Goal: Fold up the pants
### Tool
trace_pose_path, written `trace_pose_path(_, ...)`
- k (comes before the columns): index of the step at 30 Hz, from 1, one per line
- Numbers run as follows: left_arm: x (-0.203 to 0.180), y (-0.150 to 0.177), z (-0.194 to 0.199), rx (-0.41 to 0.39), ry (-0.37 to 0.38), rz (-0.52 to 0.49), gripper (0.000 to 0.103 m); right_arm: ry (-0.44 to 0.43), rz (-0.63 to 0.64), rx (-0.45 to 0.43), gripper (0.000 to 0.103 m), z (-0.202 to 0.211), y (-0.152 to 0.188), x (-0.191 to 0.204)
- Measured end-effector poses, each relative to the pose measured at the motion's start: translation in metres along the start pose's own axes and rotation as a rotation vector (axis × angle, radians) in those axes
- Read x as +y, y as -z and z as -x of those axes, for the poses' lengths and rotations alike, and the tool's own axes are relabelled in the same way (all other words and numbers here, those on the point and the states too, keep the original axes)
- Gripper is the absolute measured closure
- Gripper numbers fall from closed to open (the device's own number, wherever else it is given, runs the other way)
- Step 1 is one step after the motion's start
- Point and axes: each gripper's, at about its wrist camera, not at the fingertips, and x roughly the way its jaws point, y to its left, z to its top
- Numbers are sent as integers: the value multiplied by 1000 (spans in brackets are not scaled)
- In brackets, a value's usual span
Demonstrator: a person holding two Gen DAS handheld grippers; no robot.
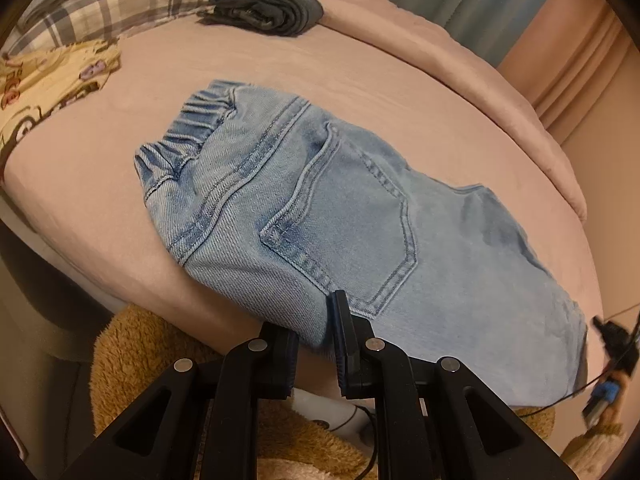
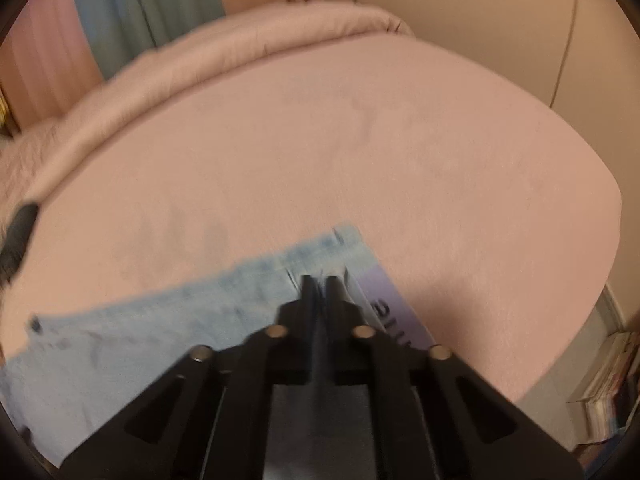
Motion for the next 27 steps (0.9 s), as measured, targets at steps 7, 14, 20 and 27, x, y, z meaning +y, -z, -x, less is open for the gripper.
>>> trace_pose_path(7, -2, -2, 6, -23, 12, -8, 89, -4, 25, -95, 98, 32, -40, 1)
trace_pose_path(14, -1, -1, -3, 12, -11, -16, 89, -46, -20, 160, 53, -1, -15, -17)
trace_pose_path(20, 1, -1, -6, 16, -8, -14, 89, -114, 68, 219, 39, -5, 13, -4)
trace_pose_path(27, 3, -2, -3, 14, -1, -10, 89, -87, 213, 165, 83, -10, 23, 25)
